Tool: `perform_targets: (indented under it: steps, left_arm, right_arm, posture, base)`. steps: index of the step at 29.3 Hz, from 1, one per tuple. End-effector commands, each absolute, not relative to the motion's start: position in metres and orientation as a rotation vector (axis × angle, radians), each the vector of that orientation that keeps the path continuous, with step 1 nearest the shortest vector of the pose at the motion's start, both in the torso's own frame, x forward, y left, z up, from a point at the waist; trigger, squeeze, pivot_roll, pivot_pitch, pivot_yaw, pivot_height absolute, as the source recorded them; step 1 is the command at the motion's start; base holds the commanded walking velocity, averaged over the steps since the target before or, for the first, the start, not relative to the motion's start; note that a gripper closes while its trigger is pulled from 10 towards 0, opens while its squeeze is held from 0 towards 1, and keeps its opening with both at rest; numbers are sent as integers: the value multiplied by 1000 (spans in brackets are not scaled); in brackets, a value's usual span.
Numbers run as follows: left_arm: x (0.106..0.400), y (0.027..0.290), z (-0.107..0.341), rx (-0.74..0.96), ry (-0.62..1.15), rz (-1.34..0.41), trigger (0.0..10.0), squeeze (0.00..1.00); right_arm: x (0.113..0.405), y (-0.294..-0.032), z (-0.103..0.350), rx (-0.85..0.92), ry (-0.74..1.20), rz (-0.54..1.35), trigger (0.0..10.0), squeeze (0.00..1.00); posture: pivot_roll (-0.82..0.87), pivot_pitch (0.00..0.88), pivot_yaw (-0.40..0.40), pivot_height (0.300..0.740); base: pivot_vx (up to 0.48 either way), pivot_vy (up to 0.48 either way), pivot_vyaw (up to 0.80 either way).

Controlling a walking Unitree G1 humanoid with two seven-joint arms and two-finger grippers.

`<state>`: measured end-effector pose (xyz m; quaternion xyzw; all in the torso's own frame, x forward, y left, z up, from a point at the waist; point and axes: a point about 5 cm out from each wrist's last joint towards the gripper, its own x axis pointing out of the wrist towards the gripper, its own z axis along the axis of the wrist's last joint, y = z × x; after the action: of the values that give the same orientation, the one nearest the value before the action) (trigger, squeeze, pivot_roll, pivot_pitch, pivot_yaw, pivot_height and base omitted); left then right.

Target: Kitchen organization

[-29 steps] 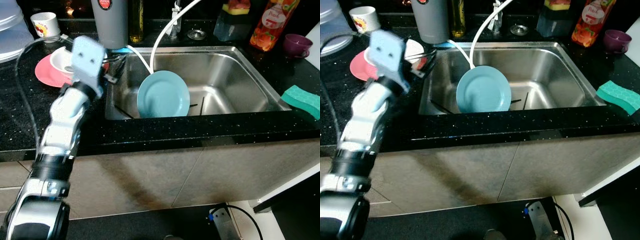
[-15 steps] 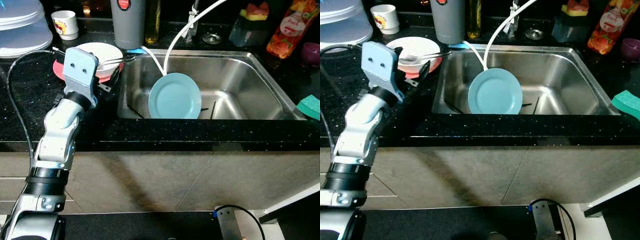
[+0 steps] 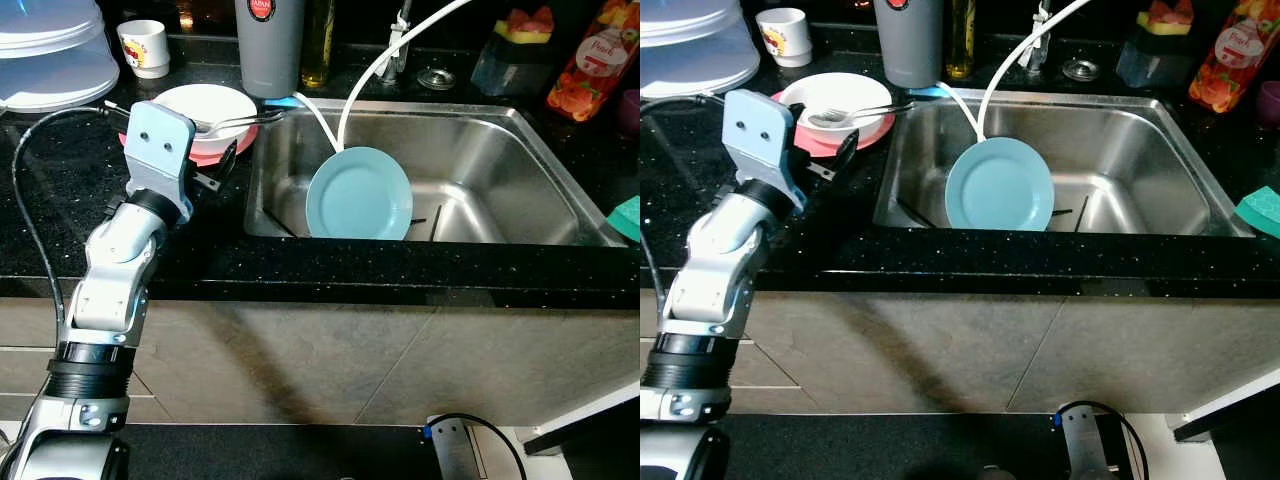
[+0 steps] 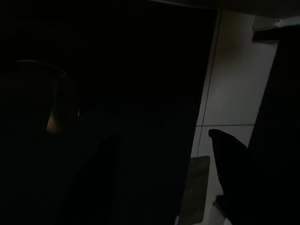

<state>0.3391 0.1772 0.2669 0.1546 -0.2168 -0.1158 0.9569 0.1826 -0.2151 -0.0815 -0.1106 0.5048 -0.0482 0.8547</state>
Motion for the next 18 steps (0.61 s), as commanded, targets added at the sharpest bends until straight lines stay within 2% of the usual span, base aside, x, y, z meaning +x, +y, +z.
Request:
perform_targets:
  steps: [1,11,17,18]
  left_arm:
    - [338,178,271,341,-441,-242,10000,0]
    - [333,168,302,360,-546,-282,10000,0]
    - [333,163,302,357,-549,-301,10000,0]
    - [334,163,301,354,-545,-303,10000,0]
  right_arm:
    - [175,-216,-85,-226,1083,-110,10000,0]
    - [175,-215,-85,-242,1098,-81,10000,0]
    - [174,-214,-86,-247,1107,-59,10000,0]
    - [174,-214,-86,-244,1109,-57,10000,0]
  posture:
    - [11,134,-19,740]
    - [14,130,-18,740]
    - [6,120,-14,740]
    - [6,120,-14,740]
  base:
    - [247,0,0]
    - [280,0,0]
    - [290,0,-768]
    - [247,0,0]
